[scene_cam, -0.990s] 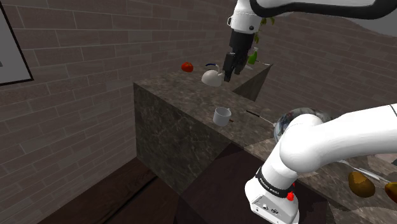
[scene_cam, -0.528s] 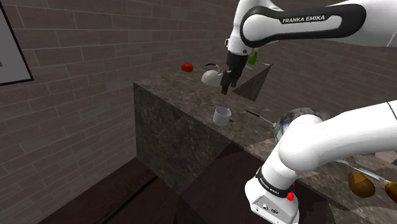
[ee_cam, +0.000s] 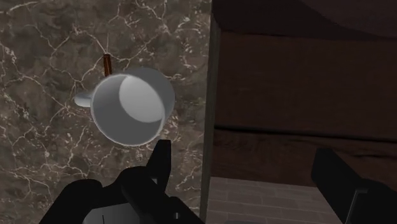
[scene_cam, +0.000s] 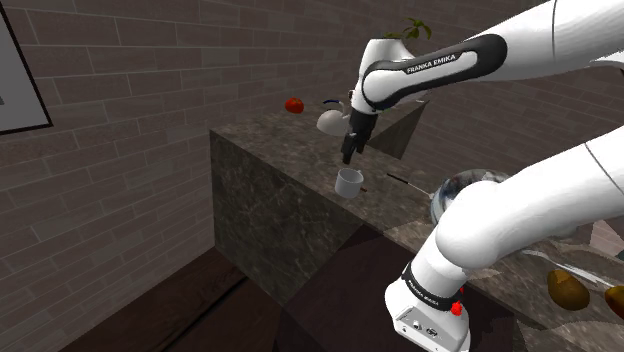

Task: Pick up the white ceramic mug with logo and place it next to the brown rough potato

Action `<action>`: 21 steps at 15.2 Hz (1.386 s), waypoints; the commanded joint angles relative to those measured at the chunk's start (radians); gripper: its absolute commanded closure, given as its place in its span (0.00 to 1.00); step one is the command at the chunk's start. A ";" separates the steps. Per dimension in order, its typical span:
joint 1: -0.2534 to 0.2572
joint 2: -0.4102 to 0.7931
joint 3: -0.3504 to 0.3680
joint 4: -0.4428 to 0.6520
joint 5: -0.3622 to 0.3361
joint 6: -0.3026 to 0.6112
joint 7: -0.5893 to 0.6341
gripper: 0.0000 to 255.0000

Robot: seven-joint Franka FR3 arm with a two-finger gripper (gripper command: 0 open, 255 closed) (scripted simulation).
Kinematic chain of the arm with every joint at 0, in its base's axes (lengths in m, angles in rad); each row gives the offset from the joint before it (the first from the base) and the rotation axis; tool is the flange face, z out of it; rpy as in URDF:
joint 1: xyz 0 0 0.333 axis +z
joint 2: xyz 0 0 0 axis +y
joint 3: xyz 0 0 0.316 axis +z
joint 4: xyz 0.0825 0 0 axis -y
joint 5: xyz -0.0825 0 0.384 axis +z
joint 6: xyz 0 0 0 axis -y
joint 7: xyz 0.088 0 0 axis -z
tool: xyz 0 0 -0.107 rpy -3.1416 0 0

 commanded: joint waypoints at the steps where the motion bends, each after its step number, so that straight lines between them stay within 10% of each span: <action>1: -0.011 0.050 -0.033 -0.015 -0.011 0.073 -0.028 0.00; 11: -0.008 0.454 -0.182 0.041 0.095 0.438 -0.228 0.00; 21: -0.007 0.580 -0.178 0.035 0.184 0.562 -0.294 0.00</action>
